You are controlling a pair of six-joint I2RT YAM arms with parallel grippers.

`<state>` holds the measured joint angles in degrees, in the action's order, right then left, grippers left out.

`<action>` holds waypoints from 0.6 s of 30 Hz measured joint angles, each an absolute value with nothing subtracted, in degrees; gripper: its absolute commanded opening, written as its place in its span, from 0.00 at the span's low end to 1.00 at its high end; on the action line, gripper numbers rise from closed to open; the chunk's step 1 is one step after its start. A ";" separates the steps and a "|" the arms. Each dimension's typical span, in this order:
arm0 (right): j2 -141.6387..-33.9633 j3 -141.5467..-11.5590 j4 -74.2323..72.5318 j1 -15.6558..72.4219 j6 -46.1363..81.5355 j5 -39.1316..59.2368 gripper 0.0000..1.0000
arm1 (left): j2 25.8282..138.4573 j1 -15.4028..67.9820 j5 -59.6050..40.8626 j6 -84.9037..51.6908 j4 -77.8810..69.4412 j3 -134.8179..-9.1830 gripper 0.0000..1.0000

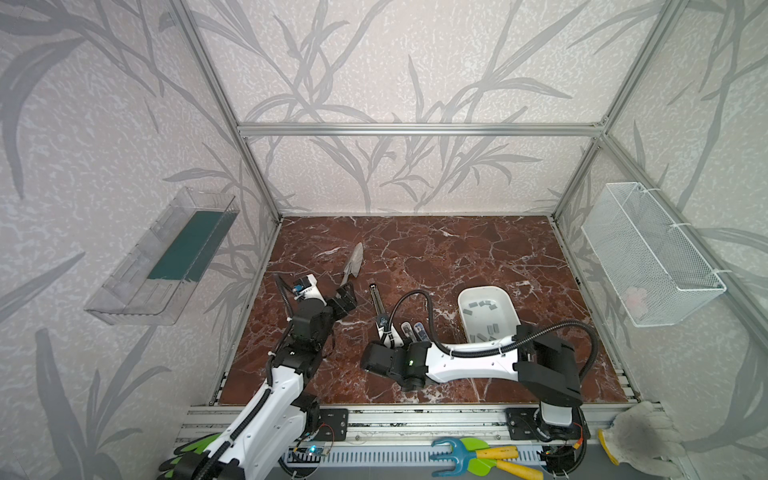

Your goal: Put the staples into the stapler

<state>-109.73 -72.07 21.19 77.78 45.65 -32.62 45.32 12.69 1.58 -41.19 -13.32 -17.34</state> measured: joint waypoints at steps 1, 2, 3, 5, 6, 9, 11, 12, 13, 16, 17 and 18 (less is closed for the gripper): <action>-110.00 -72.16 21.23 77.78 45.65 -32.64 0.05 | 45.32 12.69 1.58 -41.19 -13.34 -17.34 0.99; -110.26 -72.27 21.23 77.78 45.67 -32.82 0.05 | 45.32 12.69 1.56 -41.19 -13.34 -17.34 0.99; -110.39 -72.27 21.19 77.78 45.67 -32.97 0.05 | 45.32 12.69 1.56 -41.19 -13.37 -17.34 0.99; -110.48 -72.27 21.17 77.78 45.67 -33.06 0.05 | 45.32 12.69 1.56 -41.21 -13.37 -17.34 0.99; -110.50 -72.27 21.17 77.76 45.67 -33.08 0.05 | 45.32 12.69 1.56 -41.21 -13.37 -17.34 0.99; -110.50 -72.27 21.15 77.67 45.67 -33.10 0.05 | 45.32 12.69 1.56 -41.21 -13.54 -17.26 0.99; -110.52 -72.29 21.15 77.67 45.67 -33.12 0.05 | 45.32 12.69 1.58 -41.21 -13.67 -17.12 0.99; -110.54 -72.29 21.15 77.67 45.67 -33.15 0.05 | 45.32 12.69 1.58 -41.23 -13.67 -17.08 0.99; -110.56 -72.29 21.12 77.67 45.67 -33.15 0.05 | 45.32 12.69 1.58 -41.23 -13.67 -17.08 0.99; -110.61 -72.38 21.21 77.67 45.71 -33.12 0.05 | 45.32 12.69 1.58 -41.25 -13.74 -17.08 0.99; -110.63 -72.38 21.21 77.67 45.76 -33.12 0.05 | 45.32 12.69 1.56 -41.30 -13.74 -17.08 0.99; -110.65 -72.38 21.21 77.67 45.84 -33.15 0.05 | 45.32 12.69 1.58 -41.36 -13.74 -17.08 0.99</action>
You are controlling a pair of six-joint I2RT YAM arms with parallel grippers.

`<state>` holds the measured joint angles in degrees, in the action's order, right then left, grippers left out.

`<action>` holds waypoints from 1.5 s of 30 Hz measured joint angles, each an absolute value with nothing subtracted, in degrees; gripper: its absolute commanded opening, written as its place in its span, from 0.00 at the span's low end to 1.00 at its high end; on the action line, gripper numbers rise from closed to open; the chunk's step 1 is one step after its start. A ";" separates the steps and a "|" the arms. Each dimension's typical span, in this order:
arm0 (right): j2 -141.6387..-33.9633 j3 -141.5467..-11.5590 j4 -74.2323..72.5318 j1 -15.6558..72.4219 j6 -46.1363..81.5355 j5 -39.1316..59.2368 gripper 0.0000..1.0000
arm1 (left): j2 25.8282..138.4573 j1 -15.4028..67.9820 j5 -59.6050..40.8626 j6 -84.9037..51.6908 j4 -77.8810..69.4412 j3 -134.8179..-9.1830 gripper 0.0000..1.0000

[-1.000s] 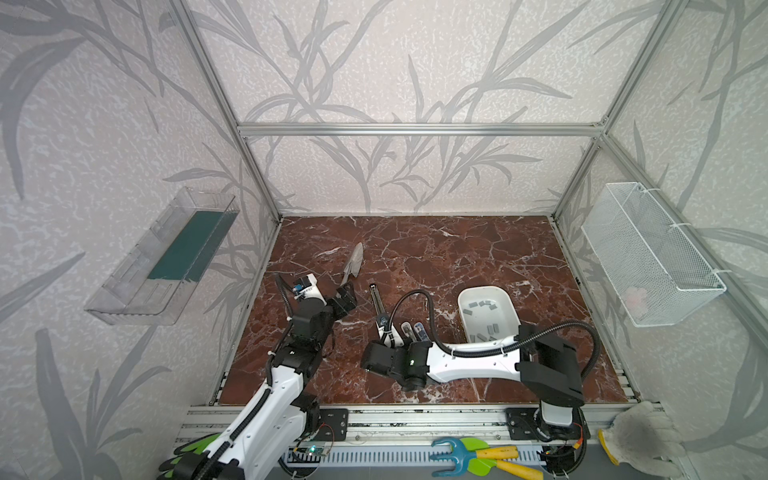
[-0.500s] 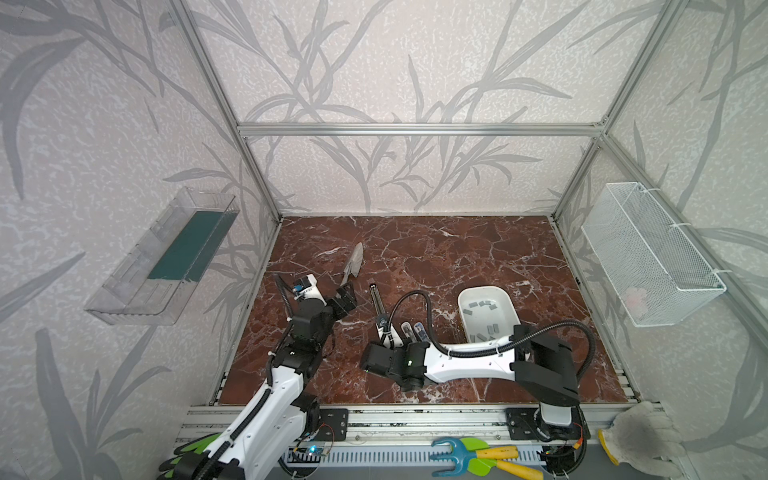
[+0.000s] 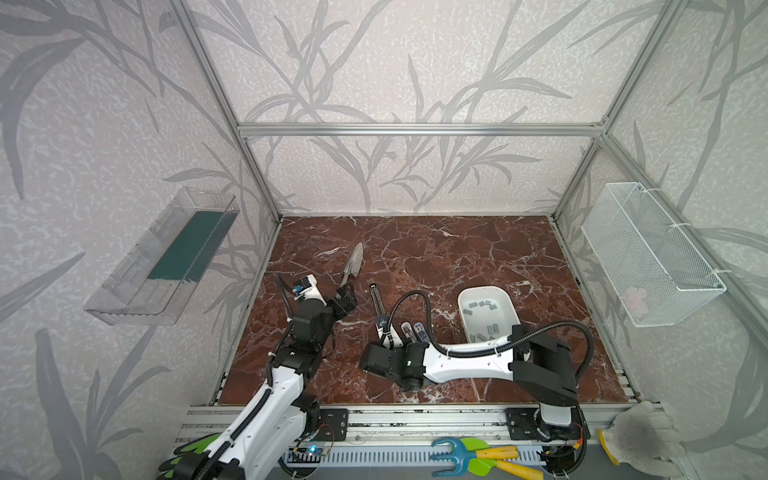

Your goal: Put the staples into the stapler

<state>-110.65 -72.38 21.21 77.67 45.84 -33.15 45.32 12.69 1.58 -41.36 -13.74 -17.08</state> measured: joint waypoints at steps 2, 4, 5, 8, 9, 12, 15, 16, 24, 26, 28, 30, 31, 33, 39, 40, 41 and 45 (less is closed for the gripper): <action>-110.65 -72.38 21.21 77.67 46.02 -33.12 0.05 | 45.32 12.69 1.56 -41.45 -13.74 -17.08 0.99; -110.65 -72.38 21.23 77.67 46.33 -33.12 0.05 | 45.32 12.69 1.56 -41.60 -13.74 -17.08 0.99; -110.65 -72.38 21.28 77.67 46.61 -33.10 0.05 | 45.32 12.69 1.56 -41.63 -13.74 -17.08 0.99; -110.65 -72.12 21.17 77.67 47.16 -32.97 0.05 | 45.32 12.69 1.58 -41.63 -13.74 -17.08 0.99; -110.65 -71.96 20.99 77.67 47.24 -32.95 0.05 | 45.32 12.69 1.56 -41.63 -13.74 -17.08 0.99; -110.65 -71.59 20.80 77.69 47.59 -32.95 0.05 | 45.32 12.69 1.56 -41.65 -13.74 -17.08 0.99; -110.65 -71.55 20.82 77.76 47.99 -32.97 0.05 | 45.28 12.69 1.56 -41.65 -13.74 -17.08 0.99; -110.65 -71.48 20.82 77.80 48.14 -32.99 0.05 | 45.21 12.69 1.56 -41.65 -13.74 -17.08 0.99; -109.78 -69.21 19.62 78.54 48.86 -33.61 0.04 | 45.12 12.69 1.56 -41.80 -13.76 -17.08 0.99; -109.12 -68.29 19.40 78.74 49.08 -33.67 0.04 | 45.12 12.69 1.56 -41.80 -13.74 -17.08 0.99; -108.62 -67.55 19.25 78.94 49.50 -33.74 0.04 | 45.12 12.69 1.56 -41.82 -13.76 -17.08 0.99; -108.38 -67.00 18.81 79.07 49.65 -34.00 0.04 | 45.12 12.69 1.56 -41.82 -13.76 -17.08 0.99; -108.27 -66.78 18.55 79.13 49.71 -34.06 0.04 | 45.12 12.69 1.56 -41.82 -13.76 -17.08 0.99; -108.07 -66.50 18.22 79.24 49.71 -34.13 0.04 | 45.12 12.69 1.56 -41.82 -13.76 -17.08 0.99; -107.28 -65.69 18.61 80.12 49.76 -34.50 0.04 | 45.12 12.69 1.56 -41.82 -13.76 -17.08 0.99; -107.07 -65.47 18.79 80.36 49.76 -34.52 0.04 | 45.12 12.69 1.56 -41.85 -13.76 -17.08 0.99; -106.87 -65.32 19.05 80.60 49.87 -34.52 0.04 | 45.12 12.69 1.56 -41.85 -13.74 -17.08 0.99; -106.21 -64.23 19.09 81.30 50.57 -34.94 0.04 | 45.12 12.69 1.56 -41.85 -13.76 -17.08 0.99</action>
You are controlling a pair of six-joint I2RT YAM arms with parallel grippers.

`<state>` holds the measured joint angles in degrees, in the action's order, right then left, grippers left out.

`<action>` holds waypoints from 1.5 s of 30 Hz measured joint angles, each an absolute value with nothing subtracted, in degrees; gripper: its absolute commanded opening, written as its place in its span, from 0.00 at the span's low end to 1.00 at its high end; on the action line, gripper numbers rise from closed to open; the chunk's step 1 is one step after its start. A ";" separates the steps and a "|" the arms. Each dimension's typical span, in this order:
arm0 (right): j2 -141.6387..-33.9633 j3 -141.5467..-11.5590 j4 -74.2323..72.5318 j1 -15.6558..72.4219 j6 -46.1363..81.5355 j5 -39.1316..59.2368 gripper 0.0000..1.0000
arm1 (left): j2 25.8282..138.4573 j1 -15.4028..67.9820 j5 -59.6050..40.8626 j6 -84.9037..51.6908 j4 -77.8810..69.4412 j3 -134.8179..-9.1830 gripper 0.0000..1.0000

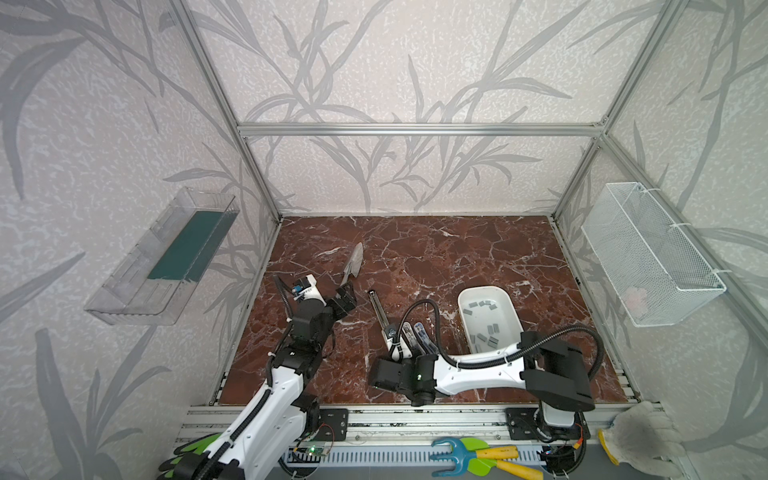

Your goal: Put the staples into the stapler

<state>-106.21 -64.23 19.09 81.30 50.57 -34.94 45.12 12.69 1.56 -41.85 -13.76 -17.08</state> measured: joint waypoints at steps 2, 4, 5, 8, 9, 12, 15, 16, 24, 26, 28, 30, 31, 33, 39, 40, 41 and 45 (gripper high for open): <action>-105.69 -63.42 18.74 81.47 50.92 -35.09 0.04 | 45.12 12.69 1.56 -41.85 -13.76 -17.08 0.99; -105.23 -62.81 18.46 81.60 51.07 -35.16 0.04 | 45.12 12.69 1.56 -41.87 -13.74 -17.08 0.99; -105.03 -62.57 18.44 81.67 51.09 -35.14 0.04 | 45.12 12.69 1.56 -41.87 -13.76 -17.08 0.99; -104.40 -61.93 18.50 81.95 51.13 -35.16 0.04 | 45.12 12.69 1.56 -41.89 -13.76 -17.08 0.99; -104.09 -61.58 18.52 82.11 51.13 -35.16 0.04 | 45.12 12.69 1.56 -41.89 -13.76 -17.08 0.99; -103.11 -60.69 18.72 82.67 51.20 -35.35 0.04 | 45.12 12.69 1.56 -42.00 -13.76 -17.08 0.99; -102.48 -60.16 18.85 83.22 51.27 -35.59 0.04 | 45.12 12.69 1.56 -42.04 -13.76 -17.08 0.99; -102.32 -59.99 18.85 83.37 51.29 -35.64 0.04 | 45.12 12.69 1.56 -42.06 -13.76 -17.08 0.99; -101.51 -58.35 18.52 84.47 52.71 -36.73 0.04 | 45.12 12.69 1.56 -42.06 -13.76 -17.08 0.99; -101.25 -58.02 18.55 84.86 53.06 -37.08 0.04 | 45.12 12.69 1.56 -42.06 -13.76 -17.08 0.99; -101.12 -57.95 18.83 85.32 53.36 -37.30 0.04 | 45.12 12.69 1.56 -42.06 -13.76 -17.08 0.99; -101.06 -57.95 19.11 85.73 53.56 -37.54 0.04 | 45.12 12.69 1.56 -42.09 -13.76 -17.08 0.99; -101.01 -57.95 19.31 85.93 53.63 -37.58 0.04 | 45.12 12.69 1.56 -42.09 -13.76 -17.08 0.99; -100.95 -57.95 19.64 86.21 53.80 -37.65 0.05 | 45.12 12.69 1.56 -42.09 -13.76 -17.08 0.99; -100.92 -57.95 19.90 86.37 54.54 -37.71 0.10 | 45.15 12.69 1.56 -42.09 -13.78 -17.08 0.99; -100.92 -57.95 19.92 86.39 54.63 -37.71 0.13 | 45.15 12.69 1.56 -42.09 -13.78 -17.08 0.99; -100.92 -57.95 19.92 86.39 54.68 -37.71 0.14 | 45.15 12.69 1.56 -42.09 -13.78 -17.08 0.99; -100.92 -57.95 20.03 86.46 54.87 -37.69 0.18 | 45.15 12.69 1.56 -42.09 -13.78 -17.08 0.99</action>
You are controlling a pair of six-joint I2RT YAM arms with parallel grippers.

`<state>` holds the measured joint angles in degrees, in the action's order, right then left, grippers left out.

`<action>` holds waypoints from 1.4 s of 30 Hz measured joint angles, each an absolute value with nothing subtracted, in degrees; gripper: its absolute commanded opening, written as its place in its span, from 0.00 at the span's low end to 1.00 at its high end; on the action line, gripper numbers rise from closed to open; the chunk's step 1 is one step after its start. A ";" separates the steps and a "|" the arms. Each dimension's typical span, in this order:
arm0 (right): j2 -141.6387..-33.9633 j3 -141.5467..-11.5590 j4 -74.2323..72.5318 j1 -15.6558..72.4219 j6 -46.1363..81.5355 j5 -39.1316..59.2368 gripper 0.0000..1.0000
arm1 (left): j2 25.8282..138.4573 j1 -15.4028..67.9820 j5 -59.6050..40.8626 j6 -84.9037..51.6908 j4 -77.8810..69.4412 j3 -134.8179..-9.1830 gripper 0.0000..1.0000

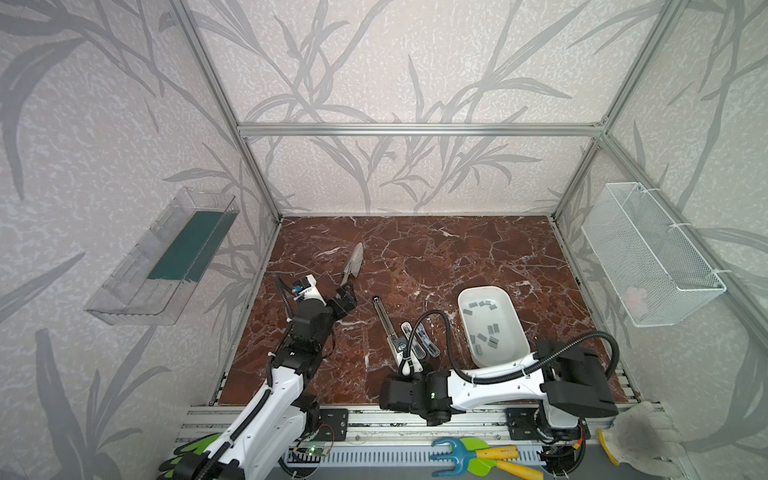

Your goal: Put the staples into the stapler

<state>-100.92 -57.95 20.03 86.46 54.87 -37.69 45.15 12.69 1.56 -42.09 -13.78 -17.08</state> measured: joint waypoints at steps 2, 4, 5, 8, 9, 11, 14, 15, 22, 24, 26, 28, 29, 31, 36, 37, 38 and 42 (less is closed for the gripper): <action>-100.92 -57.95 20.10 86.52 54.87 -37.69 0.18 | 45.15 12.69 1.56 -42.09 -13.76 -17.08 0.99; -100.92 -57.95 20.21 86.63 54.87 -37.69 0.19 | 45.15 12.69 1.56 -42.11 -13.78 -17.08 0.99; -100.92 -57.95 20.23 86.67 54.87 -37.69 0.19 | 45.15 12.69 1.56 -42.09 -13.78 -17.08 0.99; -100.92 -57.95 20.29 86.70 54.87 -37.69 0.21 | 45.21 12.69 1.54 -42.09 -13.78 -17.08 0.99; -100.92 -57.95 20.29 86.70 54.87 -37.69 0.23 | 45.21 12.69 1.54 -42.09 -13.80 -17.08 0.99; -100.92 -57.95 20.34 86.70 54.92 -37.67 0.28 | 45.21 12.69 1.54 -42.09 -13.80 -17.08 0.99; -100.92 -57.95 20.47 86.70 54.89 -37.67 0.30 | 45.21 12.69 1.54 -42.09 -13.80 -17.08 0.99; -100.90 -57.95 20.49 86.70 54.87 -37.67 0.30 | 45.21 12.69 1.54 -42.11 -13.80 -17.08 0.99; -99.88 -57.67 20.69 86.78 54.89 -37.69 0.35 | 45.21 12.69 1.54 -42.11 -13.80 -17.08 0.99; -99.59 -57.60 20.80 86.89 54.85 -37.67 0.39 | 45.21 12.69 1.54 -42.11 -13.80 -17.08 0.99; -99.55 -57.60 20.82 87.02 54.76 -37.63 0.40 | 45.21 12.69 1.54 -42.11 -13.80 -17.08 0.99; -99.68 -57.60 20.84 87.05 54.70 -37.60 0.40 | 45.21 12.69 1.54 -42.11 -13.80 -17.08 0.99; -99.88 -57.60 20.84 87.05 54.70 -37.58 0.40 | 45.21 12.69 1.54 -42.11 -13.80 -17.08 0.99; -100.88 -57.69 20.91 87.05 54.72 -37.58 0.40 | 45.21 12.69 1.54 -42.11 -13.80 -17.08 0.99; -104.12 -58.15 21.21 87.07 54.85 -37.56 0.38 | 45.21 12.69 1.54 -42.13 -13.80 -17.08 0.99; -104.49 -58.15 21.28 87.07 54.87 -37.58 0.35 | 45.21 12.69 1.54 -42.13 -13.80 -17.08 0.99; -104.64 -58.15 21.23 87.07 54.89 -37.63 0.34 | 45.21 12.69 1.54 -42.13 -13.80 -17.08 0.99; -105.08 -58.28 20.91 87.05 54.85 -38.04 0.25 | 45.21 12.69 1.52 -42.17 -13.80 -17.08 0.99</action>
